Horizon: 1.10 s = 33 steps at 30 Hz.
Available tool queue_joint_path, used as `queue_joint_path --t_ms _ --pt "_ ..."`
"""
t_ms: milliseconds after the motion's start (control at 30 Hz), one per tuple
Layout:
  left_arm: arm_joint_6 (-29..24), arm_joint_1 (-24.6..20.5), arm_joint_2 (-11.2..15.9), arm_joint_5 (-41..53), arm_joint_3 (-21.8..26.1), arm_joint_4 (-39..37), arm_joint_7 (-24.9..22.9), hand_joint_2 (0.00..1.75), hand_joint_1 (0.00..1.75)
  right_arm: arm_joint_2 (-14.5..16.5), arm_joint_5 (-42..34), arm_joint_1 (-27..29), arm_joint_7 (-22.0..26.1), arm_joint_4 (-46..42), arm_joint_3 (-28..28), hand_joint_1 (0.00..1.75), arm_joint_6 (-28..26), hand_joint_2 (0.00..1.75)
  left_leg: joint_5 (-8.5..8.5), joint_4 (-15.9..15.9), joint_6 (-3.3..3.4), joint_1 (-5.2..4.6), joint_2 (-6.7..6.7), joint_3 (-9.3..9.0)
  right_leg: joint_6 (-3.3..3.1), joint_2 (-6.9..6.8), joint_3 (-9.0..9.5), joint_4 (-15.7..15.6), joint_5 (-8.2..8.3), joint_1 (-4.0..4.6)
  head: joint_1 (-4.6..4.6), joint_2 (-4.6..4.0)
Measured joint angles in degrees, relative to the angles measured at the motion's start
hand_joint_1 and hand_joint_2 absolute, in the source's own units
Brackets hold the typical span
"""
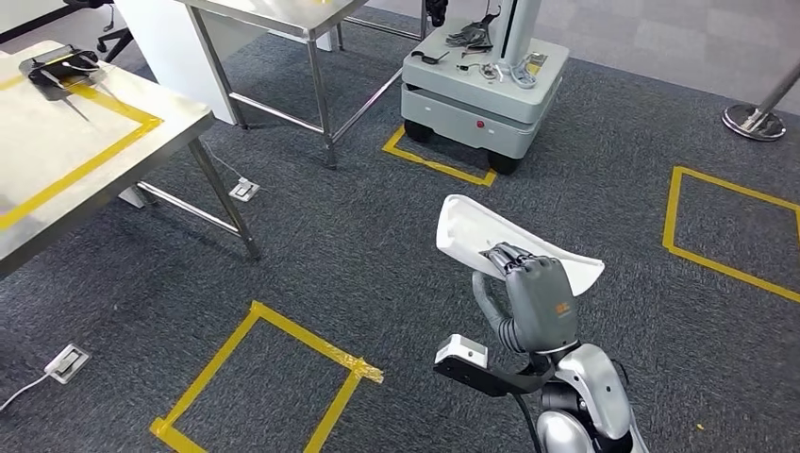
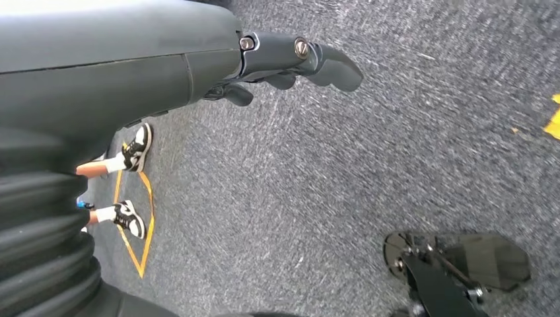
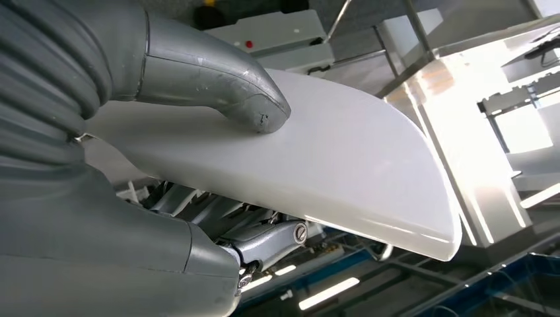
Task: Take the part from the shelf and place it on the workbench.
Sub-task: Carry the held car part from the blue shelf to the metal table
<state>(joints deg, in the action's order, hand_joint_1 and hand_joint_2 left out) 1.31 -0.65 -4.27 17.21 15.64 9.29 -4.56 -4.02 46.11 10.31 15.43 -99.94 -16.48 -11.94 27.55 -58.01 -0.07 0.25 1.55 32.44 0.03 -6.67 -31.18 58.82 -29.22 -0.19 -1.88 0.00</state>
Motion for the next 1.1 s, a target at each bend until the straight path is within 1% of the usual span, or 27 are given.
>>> queue_joint_path --t_ms 33,100,133,167,200,233,267,333,367,400,467,500,533,567,600,633,667,700,733,767,833,867,900,967,1000,1033,1100 --pt "0.1 -0.1 0.0 0.4 0.0 0.0 0.1 1.75 0.0 0.0 0.0 0.4 -0.1 -0.4 0.1 1.75 -0.5 1.75 -0.22 0.2 0.36 0.19 -0.58 -0.17 0.35 1.55 -0.47 1.4 -1.08 -0.14 -0.09 0.0" --pt "0.4 -0.5 0.1 1.2 -0.1 0.0 0.6 1.75 0.0 -0.3 -0.1 1.9 -0.5 -1.4 0.7 1.75 -2.1 1.75 -0.55 0.4 0.84 0.45 -1.97 -0.19 0.83 5.11 -3.17 7.9 -4.8 -0.38 -0.29 0.0" --pt "0.5 -0.6 0.1 1.5 -0.2 0.0 1.1 1.75 0.0 -0.4 -0.2 2.9 -0.6 -1.8 1.1 1.75 -2.9 1.75 -0.64 0.3 0.98 0.48 -2.79 -0.05 0.96 6.03 -5.01 11.9 -6.64 -0.46 -0.34 0.0" --pt "0.6 -0.6 0.1 1.5 -0.2 0.0 1.7 1.75 0.0 -0.7 -0.3 3.9 -0.6 -2.2 1.5 1.75 -3.6 1.75 -0.68 0.2 1.0 0.48 -3.66 0.06 1.04 6.33 -6.39 14.8 -7.58 -0.51 -0.35 0.0" --pt "0.7 -0.5 0.1 1.5 -0.2 0.0 2.4 1.75 0.0 -0.9 -0.4 4.8 -0.5 -2.6 1.8 1.75 -4.2 1.75 -0.7 0.1 0.97 0.48 -4.52 0.14 1.06 6.42 -6.83 15.6 -7.33 -0.55 -0.36 0.0" --pt "0.8 -0.5 0.1 1.4 -0.2 0.0 3.1 1.75 0.0 -1.1 -0.5 5.5 -0.3 -2.9 2.0 1.75 -4.8 1.75 -0.72 0.0 0.9 0.5 -5.37 0.18 1.03 6.58 -6.18 14.2 -5.99 -0.62 -0.36 0.0" --pt "0.9 -0.4 0.1 1.3 -0.2 0.0 3.7 1.75 0.0 -1.4 -0.6 6.0 -0.1 -3.2 2.3 1.75 -5.4 1.75 -0.73 -0.1 0.76 0.53 -6.24 0.2 0.98 7.11 -4.47 10.6 -3.87 -0.74 -0.36 0.0" --pt "0.9 -0.5 0.2 1.3 -0.2 0.0 4.3 1.75 0.0 -1.6 -0.7 6.4 0.3 -3.6 2.6 1.75 -6.0 1.75 -0.75 -0.4 0.19 0.57 -7.74 0.36 0.91 9.9 -0.82 2.8 -0.81 -0.99 -0.35 0.0" --pt "0.9 -0.6 0.3 1.2 -0.2 0.0 4.3 1.75 0.0 -1.6 -0.7 6.3 0.4 -3.7 2.7 1.75 -6.1 1.75 -0.83 -0.4 -0.24 0.55 -8.35 0.6 0.82 10.9 0.18 0.5 -0.12 -0.98 -0.36 0.0" --pt "0.9 -0.6 0.4 1.0 -0.2 0.0 4.2 1.75 0.0 -1.6 -0.6 6.1 0.5 -3.7 2.7 1.75 -6.0 1.75 -0.97 -0.4 -0.69 0.53 -8.9 0.92 0.66 11.43 0.43 -0.2 -0.09 -0.86 -0.37 0.0" --pt "0.7 -0.5 0.5 0.4 -0.2 0.0 3.6 1.75 0.0 -1.6 -0.1 4.9 0.8 -3.7 2.7 1.75 -5.1 1.75 -1.34 -0.1 -1.53 0.6 -9.73 1.42 -0.05 10.13 0.29 -0.3 0.27 -0.68 -0.39 0.0" --pt "0.6 -0.4 0.6 0.2 -0.2 0.0 3.2 1.75 0.0 -1.5 0.1 4.0 1.0 -3.7 2.7 1.75 -4.5 1.75 -1.17 -0.4 -1.79 0.58 -8.97 1.67 -0.48 9.44 0.28 -0.4 0.45 -0.72 -0.38 0.0" --pt "0.5 -0.4 0.7 -0.1 -0.2 0.0 2.8 1.75 0.0 -1.5 0.3 3.1 1.2 -3.6 2.7 1.75 -3.9 1.75 -0.38 -1.5 -1.98 0.51 -7.43 2.19 -0.96 8.63 0.28 -0.6 0.61 -0.78 -0.2 0.0" --pt "0.4 -0.5 0.8 -0.3 -0.2 0.0 2.5 1.75 0.0 -1.4 0.5 2.3 1.4 -3.6 2.7 1.75 -3.4 1.75 1.15 -3.8 -2.11 0.44 -5.46 3.23 -1.36 7.72 0.24 -0.8 0.72 -0.81 -0.01 0.0" --pt "0.3 -0.6 0.8 -0.5 -0.2 0.0 2.2 1.75 0.0 -1.3 0.6 1.6 1.5 -3.5 2.7 1.75 -2.9 1.75 3.25 -7.4 -2.22 0.35 -3.5 4.84 -1.63 6.78 0.17 -0.8 0.73 -0.66 0.16 0.0" --pt "0.3 -0.7 0.8 -0.7 -0.2 0.0 1.9 1.75 0.0 -1.2 0.7 0.9 1.7 -3.3 2.7 1.75 -2.7 1.75 5.33 -11.5 -2.35 0.34 -2.5 6.66 -1.82 5.77 0.05 -0.8 0.72 -0.51 0.32 0.0" --pt "0.2 -0.7 0.9 -0.8 -0.2 0.0 1.6 1.75 0.0 -1.2 0.7 0.2 1.8 -3.0 2.7 1.75 -2.4 1.75 6.72 -14.9 -2.46 0.35 -2.13 8.08 -1.87 4.77 -0.05 -0.8 0.71 -0.38 0.32 0.0" --pt "0.1 -0.6 1.0 -0.9 -0.2 0.0 1.4 1.75 0.0 -1.2 0.7 -0.7 2.0 -2.7 2.7 1.75 -2.3 1.75 7.03 -16.5 -2.5 0.36 -2.02 8.57 -1.9 3.82 -0.11 -0.7 0.7 -0.29 0.32 0.0" --pt "0.0 -0.5 1.1 -0.9 -0.1 0.0 1.3 1.75 0.0 -1.1 0.7 -1.7 2.2 -2.5 2.7 1.75 -2.3 1.75 6.19 -15.7 -2.48 0.34 -1.87 7.85 -1.9 2.96 -0.13 -0.7 0.69 -0.24 0.33 0.0" --pt "0.0 -0.4 1.2 -1.0 -0.1 0.0 1.2 1.75 0.0 -1.1 0.7 -2.7 2.4 -2.2 2.7 1.75 -2.3 1.75 4.53 -12.7 -2.4 0.31 -1.4 6.04 -1.86 2.16 -0.1 -0.6 0.64 -0.21 0.33 0.0" --pt "-0.1 -0.5 1.3 -1.0 -0.1 0.1 1.2 1.75 0.0 -1.1 0.6 -4.8 2.7 -1.9 2.6 1.75 -2.3 1.75 1.47 -4.8 -1.85 0.04 1.37 1.65 -1.63 0.68 -0.02 -0.3 0.44 -0.02 0.33 0.0" --pt "-0.2 -0.6 1.4 -0.9 -0.1 0.1 1.3 1.75 0.0 -1.1 0.5 -5.8 2.8 -1.7 2.6 1.75 -2.4 1.75 0.65 -2.2 -1.45 -0.13 2.51 0.31 -1.41 0.02 -0.02 -0.2 0.33 0.11 0.33 0.0" --pt "-0.2 -0.7 1.4 -0.8 -0.1 0.2 1.4 1.75 0.0 -1.1 0.3 -6.6 2.8 -1.6 2.6 1.75 -2.4 1.75 0.37 -0.9 -1.05 -0.27 3.12 -0.19 -1.16 -0.6 -0.01 -0.1 0.27 0.25 0.3 0.0" --pt "-0.2 -0.7 1.4 -0.7 -0.1 0.2 1.6 1.75 0.0 -1.1 0.1 -7.9 3.0 -1.3 2.6 1.75 -2.5 1.75 0.11 -0.7 -0.39 -0.36 1.97 0.24 -0.6 -1.84 0.12 -0.1 0.24 0.32 0.29 0.0" --pt "-0.2 -0.7 1.4 -0.6 -0.1 0.2 1.6 1.75 0.0 -1.1 0.0 -8.6 3.0 -1.2 2.5 1.75 -2.5 1.75 -0.09 -0.5 -0.07 -0.25 1.22 0.29 -0.23 -1.37 0.18 0.1 0.01 0.19 0.25 0.0" --pt "-0.2 -0.8 1.4 -0.5 -0.1 0.2 1.7 1.75 0.0 -1.2 0.0 -9.2 3.1 -1.2 2.5 1.75 -2.6 1.75 -0.34 -0.3 0.28 -0.08 0.51 0.3 0.18 0.09 -0.11 1.0 -0.7 0.01 0.21 0.0" --pt "-0.2 -1.1 1.4 -0.1 -0.1 0.3 1.7 1.75 0.0 -1.3 -0.1 -10.2 3.4 -1.0 2.3 1.75 -2.6 1.75 -0.79 0.0 0.88 0.31 -0.97 0.21 0.9 4.33 -2.37 6.1 -3.7 -0.39 0.04 0.0"
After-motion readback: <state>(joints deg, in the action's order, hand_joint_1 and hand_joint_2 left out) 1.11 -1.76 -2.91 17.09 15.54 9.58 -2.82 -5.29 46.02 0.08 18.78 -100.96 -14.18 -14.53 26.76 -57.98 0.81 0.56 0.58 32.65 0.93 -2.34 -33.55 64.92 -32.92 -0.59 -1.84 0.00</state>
